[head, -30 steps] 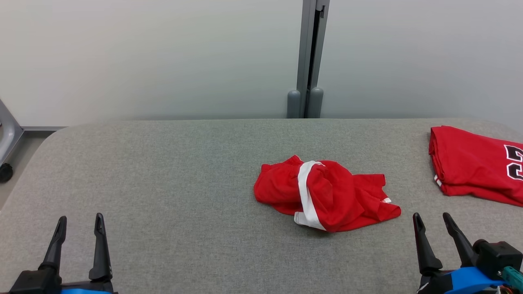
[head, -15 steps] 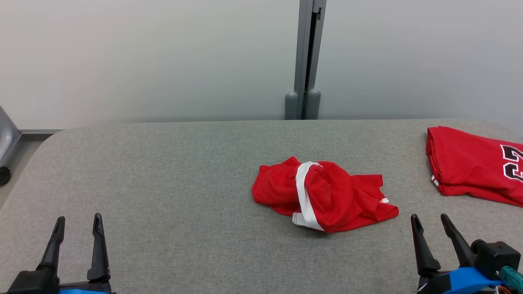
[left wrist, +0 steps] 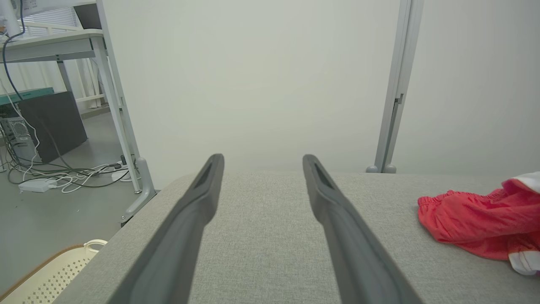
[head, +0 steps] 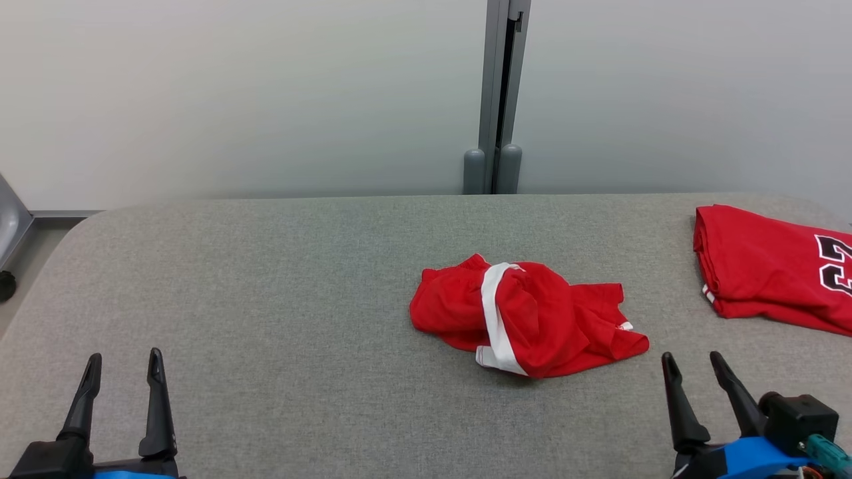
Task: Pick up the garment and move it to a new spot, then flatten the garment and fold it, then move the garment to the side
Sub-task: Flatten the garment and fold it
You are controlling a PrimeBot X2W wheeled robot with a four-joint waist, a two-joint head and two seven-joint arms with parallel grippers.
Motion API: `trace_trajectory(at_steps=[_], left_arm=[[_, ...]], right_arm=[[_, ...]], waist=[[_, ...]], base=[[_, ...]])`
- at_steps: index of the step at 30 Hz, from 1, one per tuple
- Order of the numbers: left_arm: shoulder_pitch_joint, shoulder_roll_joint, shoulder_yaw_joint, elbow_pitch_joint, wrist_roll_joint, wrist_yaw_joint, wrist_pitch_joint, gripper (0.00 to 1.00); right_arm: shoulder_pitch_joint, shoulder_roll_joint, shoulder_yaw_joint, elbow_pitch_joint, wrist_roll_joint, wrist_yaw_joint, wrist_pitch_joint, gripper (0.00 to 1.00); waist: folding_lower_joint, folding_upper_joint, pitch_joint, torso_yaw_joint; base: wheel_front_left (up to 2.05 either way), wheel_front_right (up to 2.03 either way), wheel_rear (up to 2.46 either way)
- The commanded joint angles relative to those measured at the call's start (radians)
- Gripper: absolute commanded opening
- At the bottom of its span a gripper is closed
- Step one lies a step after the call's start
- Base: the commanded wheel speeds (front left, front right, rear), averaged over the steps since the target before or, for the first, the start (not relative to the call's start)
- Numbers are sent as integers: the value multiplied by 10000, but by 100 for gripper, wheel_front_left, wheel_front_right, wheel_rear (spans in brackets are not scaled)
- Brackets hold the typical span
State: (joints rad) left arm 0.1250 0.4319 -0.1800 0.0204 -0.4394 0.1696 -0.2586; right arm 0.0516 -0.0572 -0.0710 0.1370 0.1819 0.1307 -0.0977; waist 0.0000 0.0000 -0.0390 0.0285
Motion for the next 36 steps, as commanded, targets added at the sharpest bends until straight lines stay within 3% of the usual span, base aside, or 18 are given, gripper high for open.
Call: trace_trajectory(at_steps=[1, 7, 12, 22, 29, 36], left_arm=[[1, 22, -60, -54, 5, 60, 2, 100], [-277, -84, -172, -77, 72, 47, 11, 100], [-660, -157, -292, -84, 118, 20, 12, 100], [-1756, -660, -654, 267, 364, -173, -50, 100], [-1941, -918, -581, 557, 502, -249, -66, 100], [-1746, -1024, -317, 500, 643, -317, -71, 100]], right_arm=[[-180, 14, 152, 9, 61, 1, -10, 100], [-1384, -305, 917, 264, 81, 1, 55, 100], [-3558, -643, 1778, 1066, 35, 1, 228, 100], [-7248, -1176, 3199, 4928, 178, 1, 621, 100], [-7032, -977, 3802, 7190, 848, 1, 142, 100], [-6099, -702, 4476, 7876, 1760, 1, -191, 100]], waist=[[0, 0, 45, 42], [0, 0, 235, 211], [0, 0, 710, 470], [0, 0, 1864, 1286], [0, 0, 1964, 1588], [0, 0, 1846, 1511]], base=[[0, 0, 0], [0, 0, 0], [0, 0, 0], [0, 0, 0], [0, 0, 0], [0, 0, 0]])
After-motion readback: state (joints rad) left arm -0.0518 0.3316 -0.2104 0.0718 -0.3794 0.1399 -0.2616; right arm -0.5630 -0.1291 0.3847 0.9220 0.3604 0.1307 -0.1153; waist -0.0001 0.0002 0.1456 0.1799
